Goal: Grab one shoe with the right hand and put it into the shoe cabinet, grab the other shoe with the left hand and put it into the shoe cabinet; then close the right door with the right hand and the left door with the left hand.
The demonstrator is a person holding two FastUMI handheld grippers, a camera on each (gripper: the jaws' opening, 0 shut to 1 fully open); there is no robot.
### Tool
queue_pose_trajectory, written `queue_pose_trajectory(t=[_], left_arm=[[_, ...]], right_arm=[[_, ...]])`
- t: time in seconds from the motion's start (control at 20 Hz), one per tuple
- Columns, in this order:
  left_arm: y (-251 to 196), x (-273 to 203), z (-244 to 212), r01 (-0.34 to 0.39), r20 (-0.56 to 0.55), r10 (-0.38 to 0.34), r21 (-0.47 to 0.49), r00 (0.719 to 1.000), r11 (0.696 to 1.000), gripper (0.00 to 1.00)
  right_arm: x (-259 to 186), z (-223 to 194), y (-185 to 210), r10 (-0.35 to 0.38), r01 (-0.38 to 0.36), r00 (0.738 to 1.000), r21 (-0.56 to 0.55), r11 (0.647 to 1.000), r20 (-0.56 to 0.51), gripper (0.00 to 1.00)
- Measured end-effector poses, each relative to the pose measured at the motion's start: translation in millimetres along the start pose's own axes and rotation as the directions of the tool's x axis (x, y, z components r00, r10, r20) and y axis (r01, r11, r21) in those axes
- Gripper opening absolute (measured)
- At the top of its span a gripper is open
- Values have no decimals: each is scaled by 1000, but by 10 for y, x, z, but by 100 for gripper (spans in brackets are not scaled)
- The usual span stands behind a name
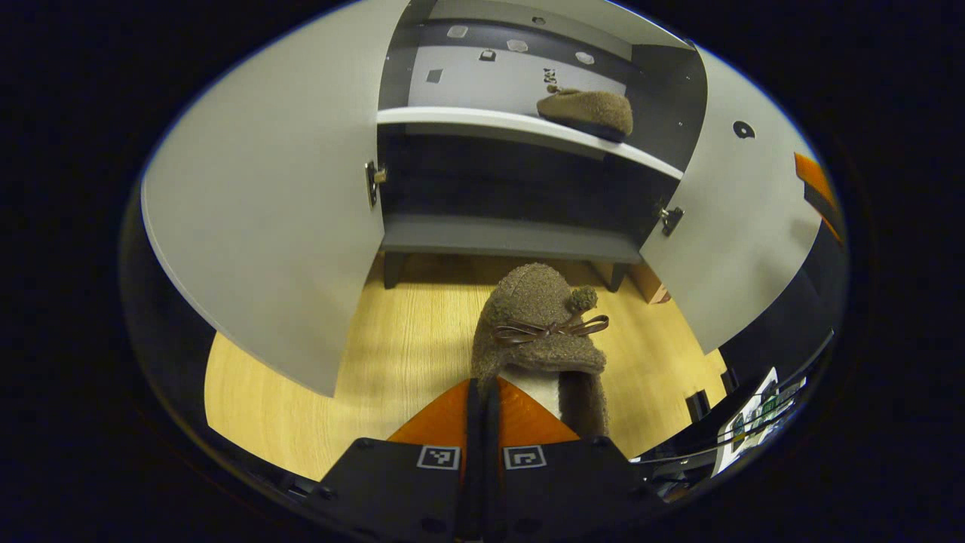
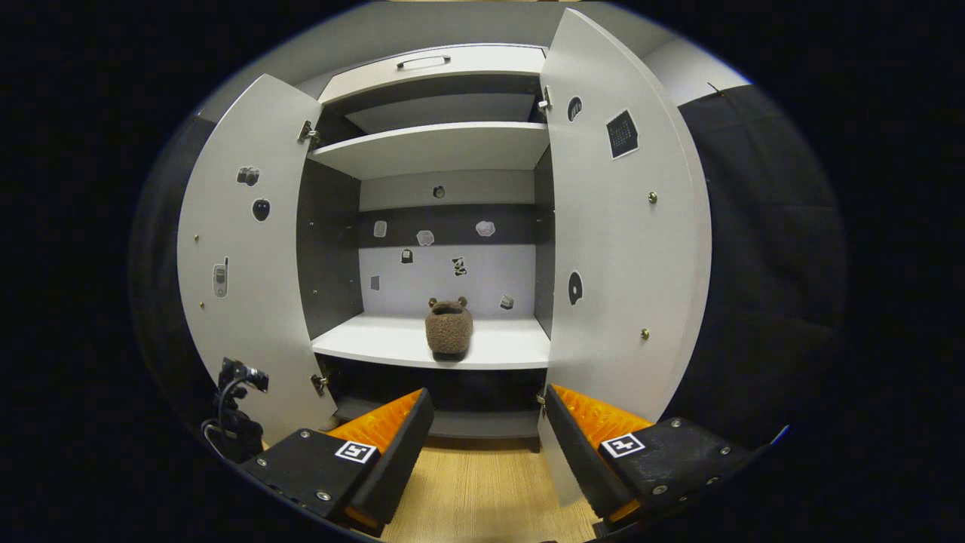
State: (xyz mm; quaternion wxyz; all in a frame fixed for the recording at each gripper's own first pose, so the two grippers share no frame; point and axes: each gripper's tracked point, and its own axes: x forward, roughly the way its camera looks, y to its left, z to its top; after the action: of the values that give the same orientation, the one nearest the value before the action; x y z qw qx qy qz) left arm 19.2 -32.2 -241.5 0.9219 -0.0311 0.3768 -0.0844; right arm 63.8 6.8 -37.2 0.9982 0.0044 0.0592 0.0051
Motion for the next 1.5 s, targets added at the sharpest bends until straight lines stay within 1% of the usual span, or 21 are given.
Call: queue_pose_trajectory(t=[0.25, 0.35, 0.5, 0.65, 0.8, 0.95, 1.0, 1.15, 1.35, 1.5], left_arm=[[-110, -296, 764, 18, 120, -17, -14, 993, 1000, 7], [-87, -319, 1104, 3, 176, -2, -7, 984, 1000, 7], [-113, -323, 1569, -3, 230, 8, -25, 973, 1000, 7], [-135, -297, 2111, -9, 301, 15, -20, 953, 1000, 7], [-158, -218, 2648, -22, 345, 26, -14, 938, 1000, 7], [-165, -50, 3147, -49, 368, 50, -13, 928, 999, 7], [-152, -44, 3208, -53, 373, 55, -14, 926, 998, 7], [-47, 230, 3509, -77, 376, 78, -17, 923, 997, 7], [120, 672, 3747, -122, 345, 123, -25, 931, 992, 7], [130, 1021, 3841, -110, 304, 115, -35, 946, 993, 7]], right_arm=[[-65, 91, 26, 20, -20, 1000, -2, 1000, 18, 92], [-98, 117, 9, 17, -17, 1000, -2, 1000, 26, 93], [-137, 151, -35, 9, -9, 999, 3, 1000, 33, 93], [-150, 206, -77, 0, 0, 999, 3, 1000, 45, 93], [-148, 253, -89, -4, 4, 999, 10, 1000, 54, 93], [-196, 324, -104, -10, 9, 998, 23, 1000, 63, 93], [-211, 335, -91, -13, 11, 998, 29, 1000, 66, 93], [-201, 400, -79, -14, 11, 997, 33, 999, 80, 93], [-151, 439, -69, -12, 10, 996, 33, 999, 83, 92], [-104, 454, -59, -13, 11, 996, 31, 999, 83, 92]])
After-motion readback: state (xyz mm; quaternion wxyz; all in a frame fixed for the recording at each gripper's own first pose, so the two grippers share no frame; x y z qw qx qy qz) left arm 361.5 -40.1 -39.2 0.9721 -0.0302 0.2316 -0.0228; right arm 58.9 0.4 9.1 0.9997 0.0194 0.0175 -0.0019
